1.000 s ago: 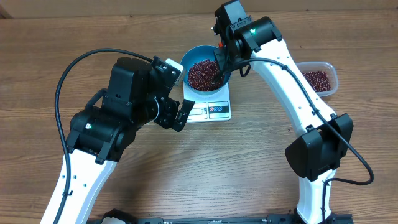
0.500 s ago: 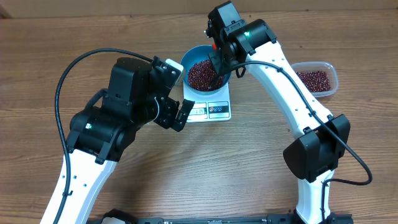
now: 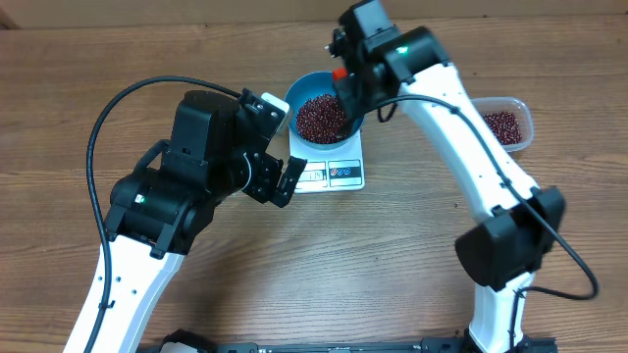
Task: Scoop item into bowl and weigh 150g on scale
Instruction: 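Return the empty scoop with the right gripper to the bean tub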
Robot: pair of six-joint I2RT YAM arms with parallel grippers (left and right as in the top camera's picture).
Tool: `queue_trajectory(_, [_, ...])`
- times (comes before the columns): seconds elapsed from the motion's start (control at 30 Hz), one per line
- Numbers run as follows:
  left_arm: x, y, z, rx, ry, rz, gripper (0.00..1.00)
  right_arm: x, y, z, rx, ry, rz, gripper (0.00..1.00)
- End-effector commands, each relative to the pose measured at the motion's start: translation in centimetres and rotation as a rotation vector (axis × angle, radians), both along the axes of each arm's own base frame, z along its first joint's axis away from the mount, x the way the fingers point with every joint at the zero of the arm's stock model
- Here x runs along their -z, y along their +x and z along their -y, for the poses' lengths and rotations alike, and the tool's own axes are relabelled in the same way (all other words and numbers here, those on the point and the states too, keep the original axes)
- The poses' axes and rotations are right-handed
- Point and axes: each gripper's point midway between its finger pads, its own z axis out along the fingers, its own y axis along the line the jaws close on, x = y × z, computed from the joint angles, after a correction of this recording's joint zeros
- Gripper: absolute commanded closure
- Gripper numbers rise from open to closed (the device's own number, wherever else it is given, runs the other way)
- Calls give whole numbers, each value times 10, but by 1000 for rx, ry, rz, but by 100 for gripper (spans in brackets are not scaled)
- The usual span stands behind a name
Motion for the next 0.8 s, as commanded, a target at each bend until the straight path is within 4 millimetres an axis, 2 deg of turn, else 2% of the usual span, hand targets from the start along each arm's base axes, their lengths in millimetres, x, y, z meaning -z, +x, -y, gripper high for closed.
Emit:
queue_trajectory(0.0, [-6, 3, -2, -14, -4, 13, 0, -67, -8, 20, 22, 122, 96, 96])
queue_trajectory(0.13, [-6, 3, -2, -14, -4, 14, 0, -91, -14, 58, 95, 154, 116, 96])
queue_trajectory(0.3, [-6, 3, -2, -14, -4, 13, 1, -118, -26, 114, 213, 205, 131, 96])
queue_trajectory(0.43, [-6, 3, -2, -14, -4, 14, 0, -130, -38, 169, 346, 211, 136, 96])
queue_trajectory(0.63, [-6, 3, -2, -14, -4, 13, 0, -120, -50, 235, 525, 194, 84, 96])
queue_trajectory(0.77, [-6, 3, -2, -14, -4, 13, 0, -103, -50, 257, 608, 197, 37, 96])
